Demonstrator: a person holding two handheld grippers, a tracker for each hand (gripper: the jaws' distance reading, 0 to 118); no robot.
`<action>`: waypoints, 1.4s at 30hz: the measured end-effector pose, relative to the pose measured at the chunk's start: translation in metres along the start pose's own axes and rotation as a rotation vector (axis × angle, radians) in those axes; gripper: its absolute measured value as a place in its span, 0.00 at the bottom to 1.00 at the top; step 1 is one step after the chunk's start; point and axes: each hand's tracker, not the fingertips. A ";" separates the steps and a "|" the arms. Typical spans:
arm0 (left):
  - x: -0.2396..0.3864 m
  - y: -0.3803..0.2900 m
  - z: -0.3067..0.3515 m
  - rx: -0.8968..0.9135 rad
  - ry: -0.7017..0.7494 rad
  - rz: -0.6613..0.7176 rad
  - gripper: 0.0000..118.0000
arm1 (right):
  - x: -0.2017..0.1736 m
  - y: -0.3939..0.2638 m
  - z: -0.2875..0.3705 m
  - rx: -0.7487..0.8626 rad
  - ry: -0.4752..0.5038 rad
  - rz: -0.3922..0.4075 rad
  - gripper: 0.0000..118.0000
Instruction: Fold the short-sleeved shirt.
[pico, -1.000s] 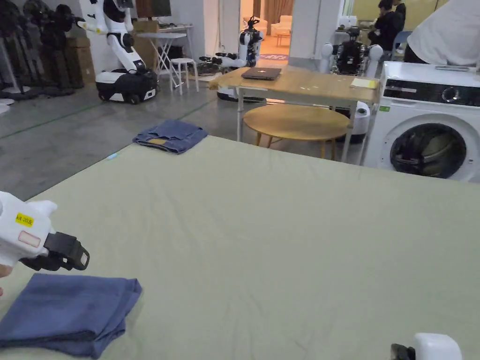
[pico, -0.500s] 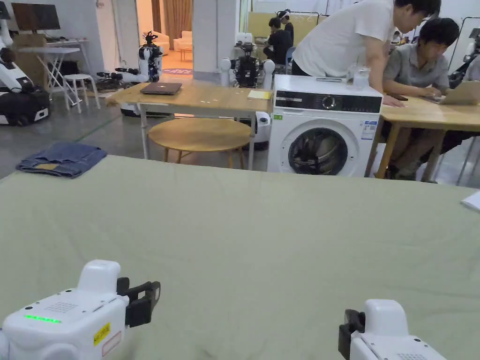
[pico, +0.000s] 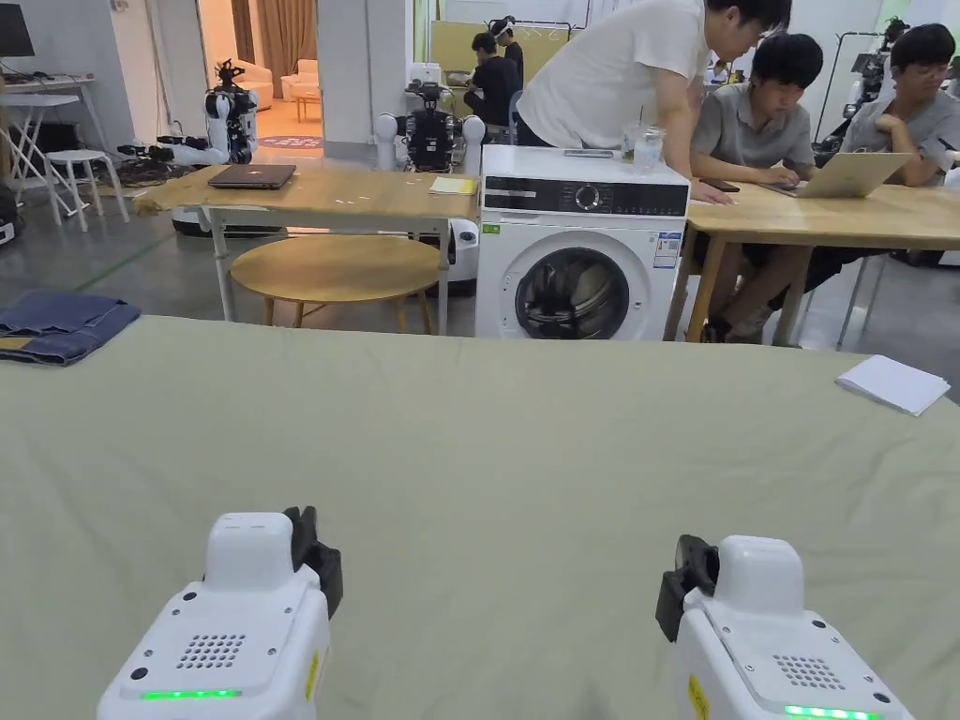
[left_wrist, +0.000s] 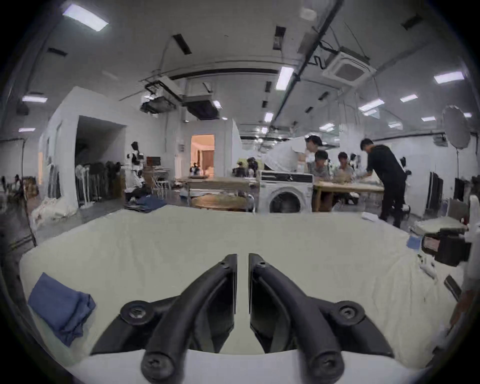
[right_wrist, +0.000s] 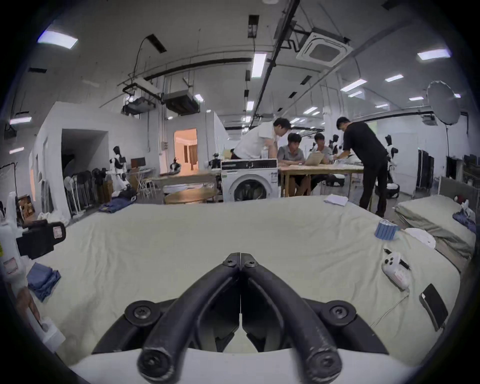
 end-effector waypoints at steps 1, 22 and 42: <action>-0.002 0.000 0.000 -0.004 0.000 -0.005 0.03 | 0.001 0.000 0.000 0.010 0.008 -0.014 0.00; -0.012 0.016 -0.009 -0.017 -0.009 -0.017 0.01 | -0.004 0.006 -0.005 0.012 0.013 -0.001 0.00; -0.008 0.011 0.000 -0.021 -0.017 -0.027 0.64 | -0.010 0.003 -0.009 -0.014 -0.017 0.069 0.63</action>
